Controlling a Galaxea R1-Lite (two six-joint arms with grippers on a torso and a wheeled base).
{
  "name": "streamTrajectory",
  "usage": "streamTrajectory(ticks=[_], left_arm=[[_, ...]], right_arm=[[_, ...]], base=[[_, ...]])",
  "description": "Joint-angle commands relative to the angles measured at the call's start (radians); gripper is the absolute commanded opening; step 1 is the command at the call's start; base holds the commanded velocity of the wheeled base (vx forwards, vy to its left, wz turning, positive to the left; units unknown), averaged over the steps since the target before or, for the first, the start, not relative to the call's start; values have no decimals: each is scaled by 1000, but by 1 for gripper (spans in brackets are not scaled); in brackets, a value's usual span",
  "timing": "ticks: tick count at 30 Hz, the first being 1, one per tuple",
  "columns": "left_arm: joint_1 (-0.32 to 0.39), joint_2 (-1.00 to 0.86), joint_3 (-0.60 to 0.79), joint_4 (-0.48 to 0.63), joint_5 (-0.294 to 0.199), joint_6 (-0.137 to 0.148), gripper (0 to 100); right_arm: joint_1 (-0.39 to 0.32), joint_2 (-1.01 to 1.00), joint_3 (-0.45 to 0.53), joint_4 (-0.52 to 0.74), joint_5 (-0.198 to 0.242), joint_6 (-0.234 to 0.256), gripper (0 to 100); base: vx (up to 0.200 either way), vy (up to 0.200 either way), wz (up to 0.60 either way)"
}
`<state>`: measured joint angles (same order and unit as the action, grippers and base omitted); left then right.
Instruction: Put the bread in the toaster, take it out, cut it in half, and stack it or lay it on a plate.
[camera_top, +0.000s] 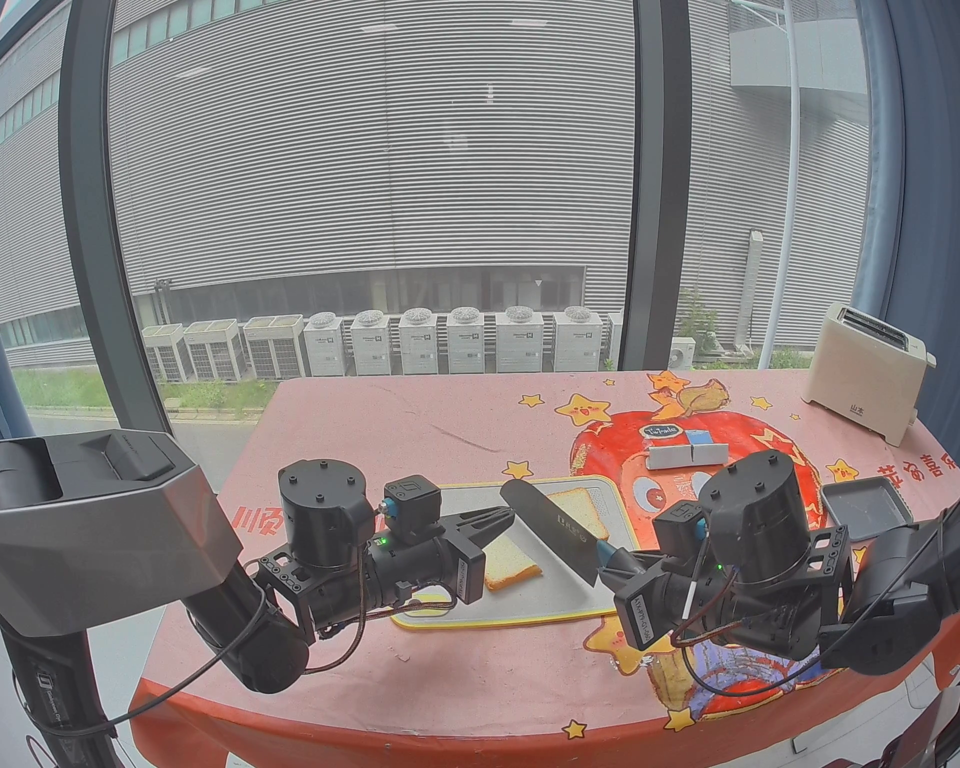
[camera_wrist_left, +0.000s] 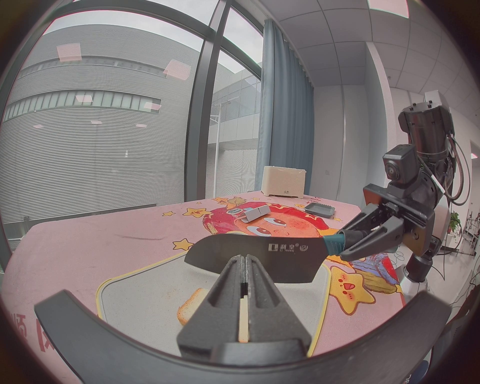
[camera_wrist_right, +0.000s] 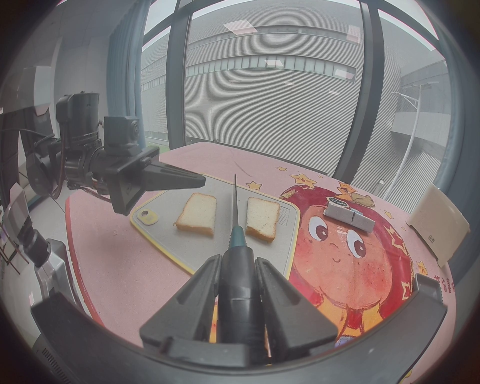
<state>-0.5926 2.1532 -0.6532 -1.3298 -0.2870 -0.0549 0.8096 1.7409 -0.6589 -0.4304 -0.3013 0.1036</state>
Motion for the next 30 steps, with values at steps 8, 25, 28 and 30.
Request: streamTrajectory(ticks=[8,25,28,30], left_arm=[[2,-19,4,-6,0,0,0],[43,-173,75,-5,32,7,0],[74,-211,95,-3,37,9,0],[86,-231,104,0,37,9,0]], right_arm=[[8,6,7,-4,2,-1,0],[13,5,7,-7,4,-1,0],[13,3,7,-7,4,-1,0],[13,3,5,-7,4,-1,0]], base=[[0,0,0],[0,0,0],[0,0,0],[0,0,0]])
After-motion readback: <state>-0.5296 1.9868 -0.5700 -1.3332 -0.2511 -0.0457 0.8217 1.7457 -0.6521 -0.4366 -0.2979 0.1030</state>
